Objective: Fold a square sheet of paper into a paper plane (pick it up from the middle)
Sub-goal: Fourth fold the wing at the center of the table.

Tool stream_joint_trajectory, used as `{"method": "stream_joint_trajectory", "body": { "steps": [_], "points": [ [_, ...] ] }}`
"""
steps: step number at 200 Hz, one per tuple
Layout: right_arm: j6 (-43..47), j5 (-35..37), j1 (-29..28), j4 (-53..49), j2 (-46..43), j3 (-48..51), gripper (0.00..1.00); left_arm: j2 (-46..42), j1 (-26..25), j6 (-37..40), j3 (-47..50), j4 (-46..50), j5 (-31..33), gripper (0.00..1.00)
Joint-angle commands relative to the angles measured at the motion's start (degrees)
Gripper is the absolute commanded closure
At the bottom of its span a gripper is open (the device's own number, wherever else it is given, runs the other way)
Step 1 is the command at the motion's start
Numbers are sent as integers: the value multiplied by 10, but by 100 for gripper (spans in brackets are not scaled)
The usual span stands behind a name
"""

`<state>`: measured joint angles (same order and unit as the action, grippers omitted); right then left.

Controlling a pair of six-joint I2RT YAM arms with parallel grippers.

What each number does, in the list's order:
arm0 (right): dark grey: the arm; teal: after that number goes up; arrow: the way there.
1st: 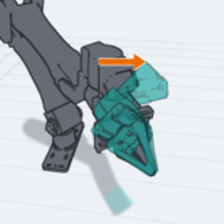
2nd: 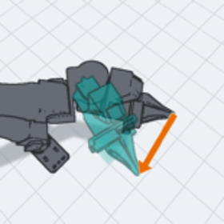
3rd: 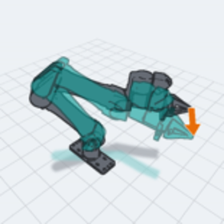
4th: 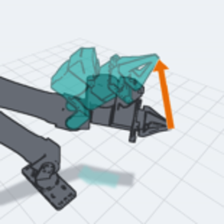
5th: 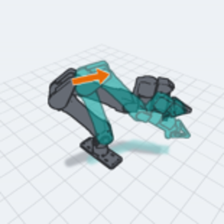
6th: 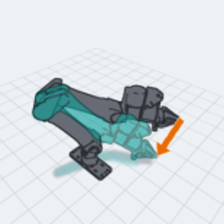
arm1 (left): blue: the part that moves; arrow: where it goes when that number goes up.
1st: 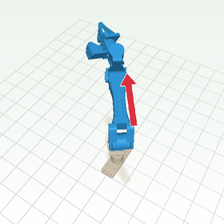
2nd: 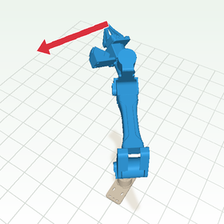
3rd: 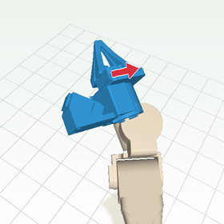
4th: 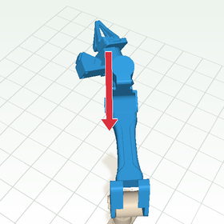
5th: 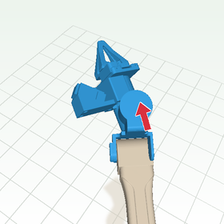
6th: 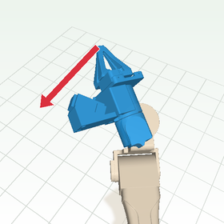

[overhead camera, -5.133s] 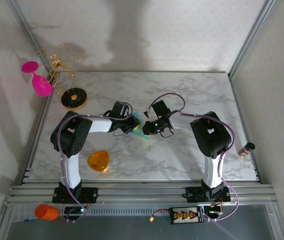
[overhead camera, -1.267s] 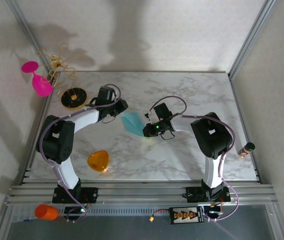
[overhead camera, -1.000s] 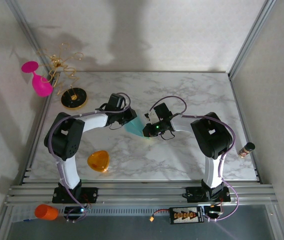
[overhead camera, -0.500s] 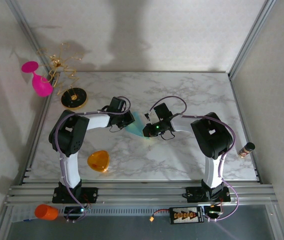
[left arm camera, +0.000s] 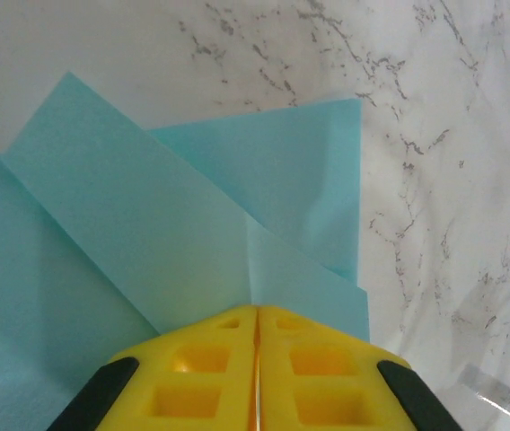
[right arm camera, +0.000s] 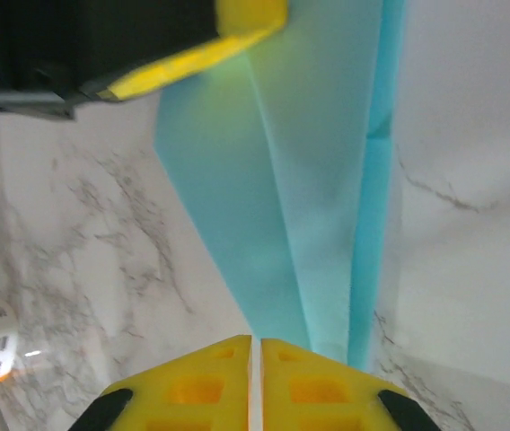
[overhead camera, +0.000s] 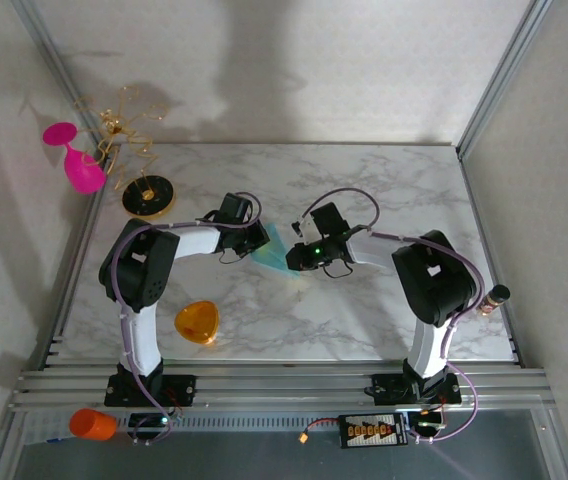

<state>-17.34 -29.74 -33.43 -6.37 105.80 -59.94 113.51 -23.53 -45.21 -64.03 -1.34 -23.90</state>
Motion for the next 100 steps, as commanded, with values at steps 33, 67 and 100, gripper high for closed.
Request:
{"method": "stream_joint_trajectory", "body": {
  "steps": [33, 67, 100],
  "points": [
    [-31, 10, -14, 9, 36, -53, 90, 26, 4, 5, -9, 32, 18, 90],
    [-28, 16, -19, -2, 65, -81, 91, 24, 4, 7, -7, 35, 19, 90],
    [-29, 41, -19, -14, 85, -97, 92, 22, 4, 8, -6, 36, 18, 90]
  ]
}}
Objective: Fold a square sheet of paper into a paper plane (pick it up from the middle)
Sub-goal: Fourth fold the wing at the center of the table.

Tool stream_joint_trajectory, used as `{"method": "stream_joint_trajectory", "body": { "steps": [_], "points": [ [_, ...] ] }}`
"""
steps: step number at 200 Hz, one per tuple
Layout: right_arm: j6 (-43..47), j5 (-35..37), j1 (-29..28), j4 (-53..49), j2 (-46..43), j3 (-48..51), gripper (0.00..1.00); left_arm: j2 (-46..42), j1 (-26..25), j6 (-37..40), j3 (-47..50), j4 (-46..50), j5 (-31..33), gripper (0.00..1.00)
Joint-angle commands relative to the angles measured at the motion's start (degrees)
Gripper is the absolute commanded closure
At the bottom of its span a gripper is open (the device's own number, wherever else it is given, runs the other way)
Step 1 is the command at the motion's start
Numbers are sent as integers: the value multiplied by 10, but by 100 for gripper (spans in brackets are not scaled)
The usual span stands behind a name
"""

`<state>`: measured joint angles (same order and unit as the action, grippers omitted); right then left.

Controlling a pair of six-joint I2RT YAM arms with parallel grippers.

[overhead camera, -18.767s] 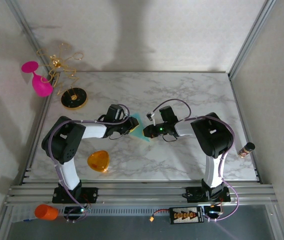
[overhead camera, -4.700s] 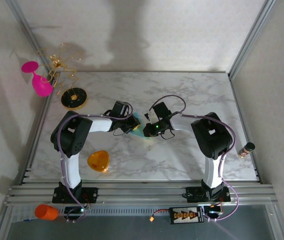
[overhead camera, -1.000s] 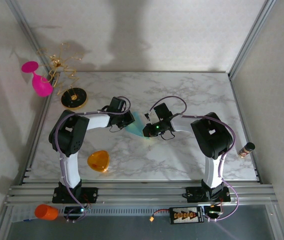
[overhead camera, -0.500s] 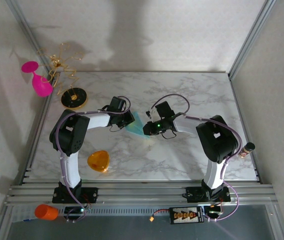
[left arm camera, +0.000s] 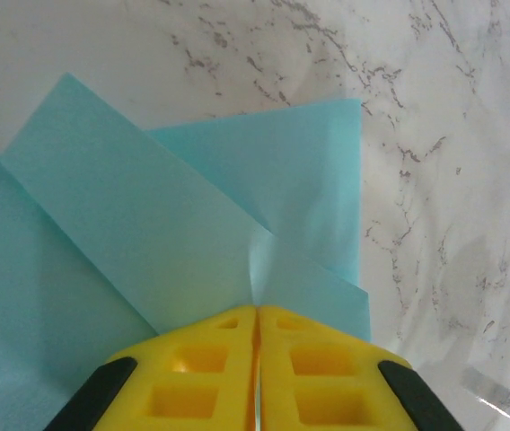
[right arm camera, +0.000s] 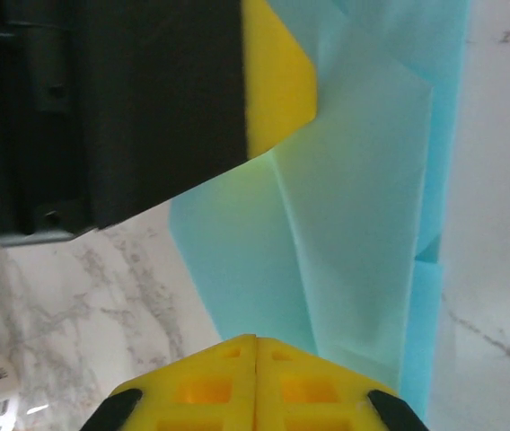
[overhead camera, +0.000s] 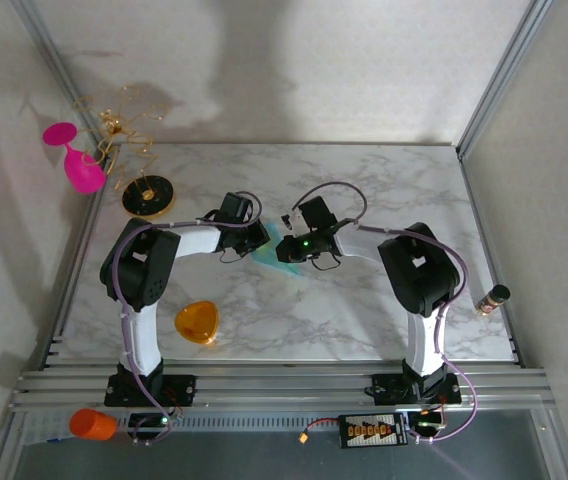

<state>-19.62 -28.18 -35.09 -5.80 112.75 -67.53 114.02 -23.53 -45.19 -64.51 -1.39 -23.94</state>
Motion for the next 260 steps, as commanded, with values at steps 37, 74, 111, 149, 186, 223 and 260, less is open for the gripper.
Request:
{"method": "stream_joint_trajectory", "body": {
  "steps": [37, 74, 111, 149, 186, 223, 260],
  "points": [
    [-9, 30, -3, -28, 32, -18, 92, 13, 4, 10, -1, 35, 16, 90],
    [-3, 28, -2, -36, 37, -1, 93, 1, 4, 17, -9, 34, 10, 89],
    [1, 46, -2, -52, 42, 5, 93, -32, 3, 35, -11, 18, -18, 85],
    [2, 56, -2, -72, 52, -3, 93, -57, -11, 48, 13, 3, -31, 85],
    [5, 60, -2, -85, 60, -7, 93, -47, -21, 63, 13, 20, -41, 89],
    [5, 62, -2, -89, 62, -7, 94, -29, -29, 66, 12, 23, -46, 93],
    [6, 62, -2, -91, 63, -7, 94, -13, -33, 71, 9, 33, -46, 94]
  ]
}}
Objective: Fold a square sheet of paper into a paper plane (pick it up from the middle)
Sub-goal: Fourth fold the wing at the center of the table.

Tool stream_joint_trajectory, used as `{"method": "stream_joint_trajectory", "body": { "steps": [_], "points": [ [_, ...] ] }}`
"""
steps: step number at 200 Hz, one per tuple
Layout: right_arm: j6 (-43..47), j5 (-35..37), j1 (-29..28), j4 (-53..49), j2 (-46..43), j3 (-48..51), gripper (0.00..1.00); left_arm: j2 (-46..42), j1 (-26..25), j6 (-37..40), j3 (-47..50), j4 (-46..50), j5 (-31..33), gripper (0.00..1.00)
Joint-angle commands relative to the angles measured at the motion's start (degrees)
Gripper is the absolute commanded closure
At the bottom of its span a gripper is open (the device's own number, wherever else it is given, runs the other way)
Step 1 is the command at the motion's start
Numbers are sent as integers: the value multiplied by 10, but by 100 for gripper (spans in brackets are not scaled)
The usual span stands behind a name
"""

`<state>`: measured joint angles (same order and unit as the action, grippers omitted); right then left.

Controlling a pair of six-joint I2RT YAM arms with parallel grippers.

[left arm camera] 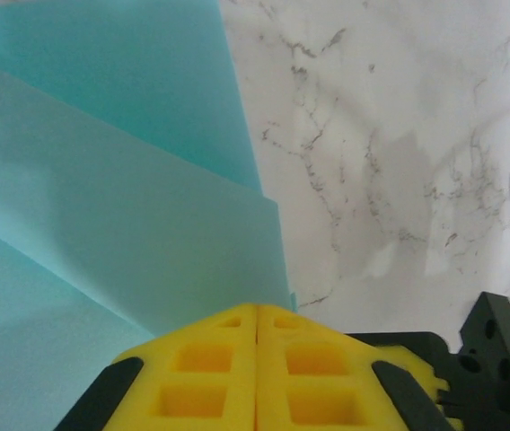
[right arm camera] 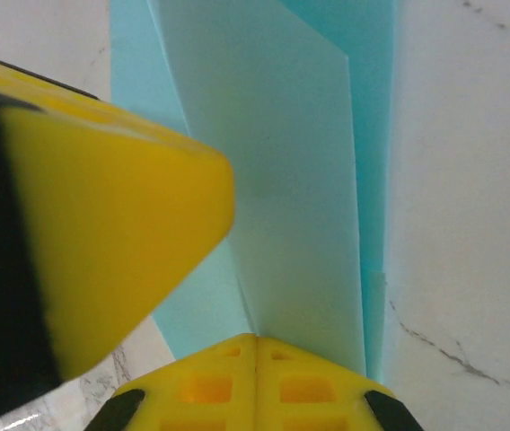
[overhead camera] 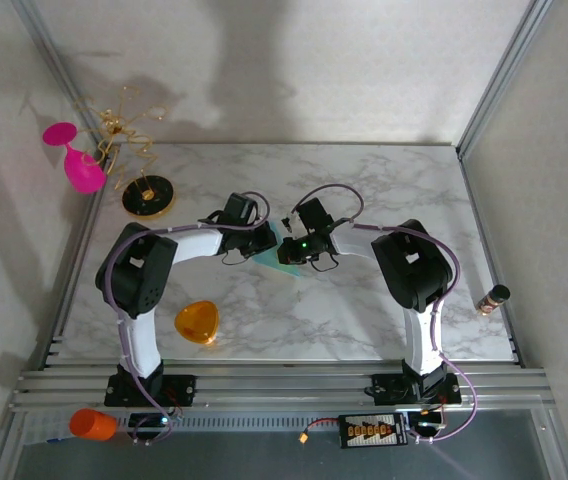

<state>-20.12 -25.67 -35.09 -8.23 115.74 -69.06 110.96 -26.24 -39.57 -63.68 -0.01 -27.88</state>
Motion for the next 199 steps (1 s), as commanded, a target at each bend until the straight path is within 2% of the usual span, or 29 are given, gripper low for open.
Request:
{"method": "stream_joint_trajectory", "body": {
  "steps": [1, 77, 144, 199],
  "points": [
    [11, 37, -2, -66, 33, 9, 94, 18, -6, 15, 0, 20, -7, 94],
    [11, 46, -1, -66, 36, 49, 94, 39, 5, 26, 13, 20, 41, 93],
    [14, 58, 1, -63, 26, 115, 94, 50, 72, 67, -11, 30, 52, 90],
    [12, 58, 2, -57, 20, 124, 95, 67, 140, 63, -39, 5, 62, 90]
  ]
}}
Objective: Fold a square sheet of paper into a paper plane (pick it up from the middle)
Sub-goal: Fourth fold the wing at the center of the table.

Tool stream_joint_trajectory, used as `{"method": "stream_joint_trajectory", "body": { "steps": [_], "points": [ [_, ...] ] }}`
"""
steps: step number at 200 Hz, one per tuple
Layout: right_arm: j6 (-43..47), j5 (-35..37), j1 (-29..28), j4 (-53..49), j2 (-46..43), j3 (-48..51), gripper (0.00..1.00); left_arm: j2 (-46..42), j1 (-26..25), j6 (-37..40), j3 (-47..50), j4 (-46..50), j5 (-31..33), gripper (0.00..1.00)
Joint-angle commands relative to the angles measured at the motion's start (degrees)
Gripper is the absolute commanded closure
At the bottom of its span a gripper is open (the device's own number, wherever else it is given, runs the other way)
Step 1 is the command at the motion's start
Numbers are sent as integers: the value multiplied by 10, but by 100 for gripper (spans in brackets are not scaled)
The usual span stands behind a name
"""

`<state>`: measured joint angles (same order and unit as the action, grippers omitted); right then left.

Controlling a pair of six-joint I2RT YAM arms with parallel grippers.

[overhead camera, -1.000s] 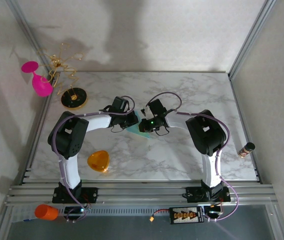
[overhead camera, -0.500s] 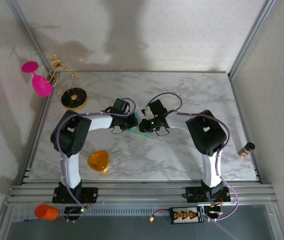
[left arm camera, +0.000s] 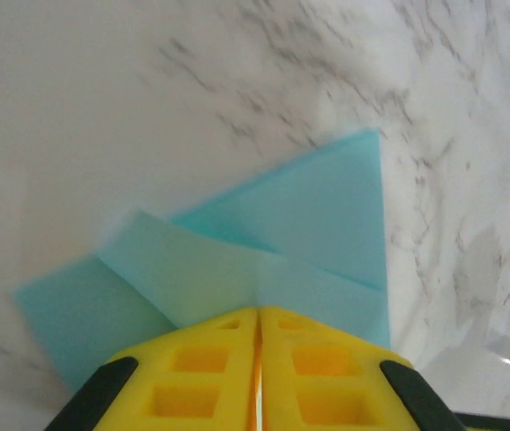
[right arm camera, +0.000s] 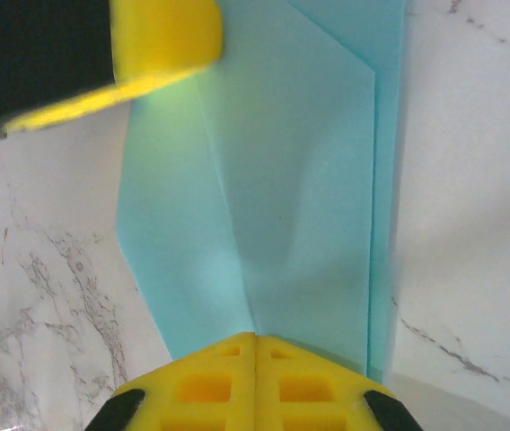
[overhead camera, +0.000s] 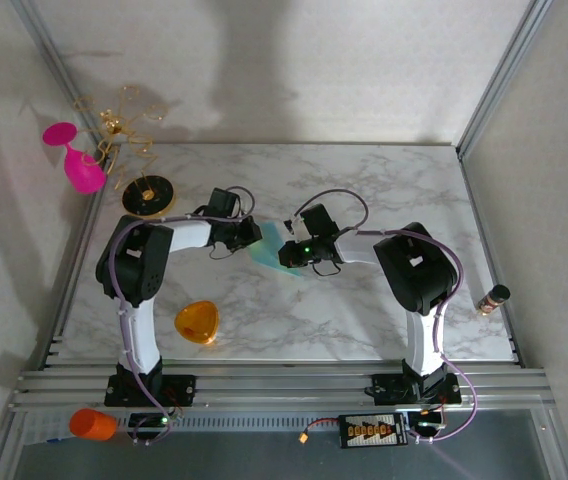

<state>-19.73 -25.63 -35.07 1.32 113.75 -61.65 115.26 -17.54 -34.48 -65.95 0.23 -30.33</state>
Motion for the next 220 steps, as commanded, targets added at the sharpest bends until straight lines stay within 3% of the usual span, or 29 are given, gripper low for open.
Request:
{"method": "stream_joint_trajectory", "body": {
  "steps": [1, 49, 107, 146, 220],
  "points": [
    [8, 58, 2, -153, 40, 50, 94, 24, 53, 12, -17, 3, 87, 90],
    [6, 54, 3, -148, 35, 50, 94, 14, 61, 18, -72, 28, 96, 89],
    [6, 47, 3, -146, 34, 44, 94, -88, 2, -51, 25, -41, 39, 88],
    [6, 44, 3, -144, 32, 44, 94, -59, -37, -67, 37, -46, 39, 90],
    [12, 26, 3, -142, 17, 32, 94, -11, -38, -55, 22, -8, 87, 93]
  ]
}}
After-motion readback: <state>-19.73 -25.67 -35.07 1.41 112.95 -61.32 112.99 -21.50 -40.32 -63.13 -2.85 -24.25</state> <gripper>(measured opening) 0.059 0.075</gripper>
